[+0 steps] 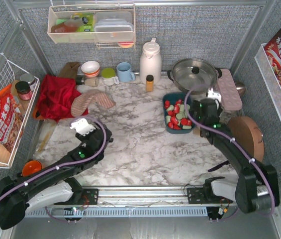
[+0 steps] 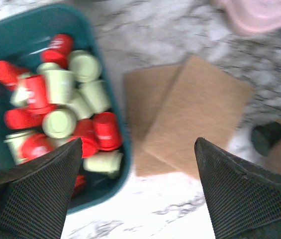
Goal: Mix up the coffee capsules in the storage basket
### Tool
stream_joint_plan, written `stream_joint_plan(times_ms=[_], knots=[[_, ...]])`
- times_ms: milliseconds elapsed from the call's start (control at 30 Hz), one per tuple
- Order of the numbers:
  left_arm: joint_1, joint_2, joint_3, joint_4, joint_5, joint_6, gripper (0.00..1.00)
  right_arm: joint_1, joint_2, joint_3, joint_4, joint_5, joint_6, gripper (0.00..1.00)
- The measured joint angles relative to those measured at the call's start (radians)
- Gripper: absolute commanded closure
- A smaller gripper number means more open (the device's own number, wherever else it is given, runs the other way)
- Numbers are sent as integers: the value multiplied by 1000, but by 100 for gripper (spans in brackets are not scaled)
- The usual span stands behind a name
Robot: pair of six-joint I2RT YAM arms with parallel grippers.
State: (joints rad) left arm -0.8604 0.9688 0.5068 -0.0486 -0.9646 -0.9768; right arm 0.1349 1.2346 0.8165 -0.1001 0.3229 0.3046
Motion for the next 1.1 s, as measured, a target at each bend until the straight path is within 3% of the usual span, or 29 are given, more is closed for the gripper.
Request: stream_joint_plan(times_ms=[100,200,400,567,667,1100], knots=[[0,-36,-16,-5,-25,1,18,-5,-72,-193,200,144,-56,1],[0,-80,-40,-6,-41,6,18,-17,-33,-355,411,251,-132,1],[0,-196,-108,-14,-62,12,18,-41,167,-352,620,330,-122,1],[0,-304,-169,-35,-77,0,14,-25,226,-379,721,269,-173,1],[0,-365,-212,-34,-83,-19,1,2,232,-426,812,220,-226,1],[0,-421,-241,46,-71,56,1,13,225,-538,1036,141,-288,1]])
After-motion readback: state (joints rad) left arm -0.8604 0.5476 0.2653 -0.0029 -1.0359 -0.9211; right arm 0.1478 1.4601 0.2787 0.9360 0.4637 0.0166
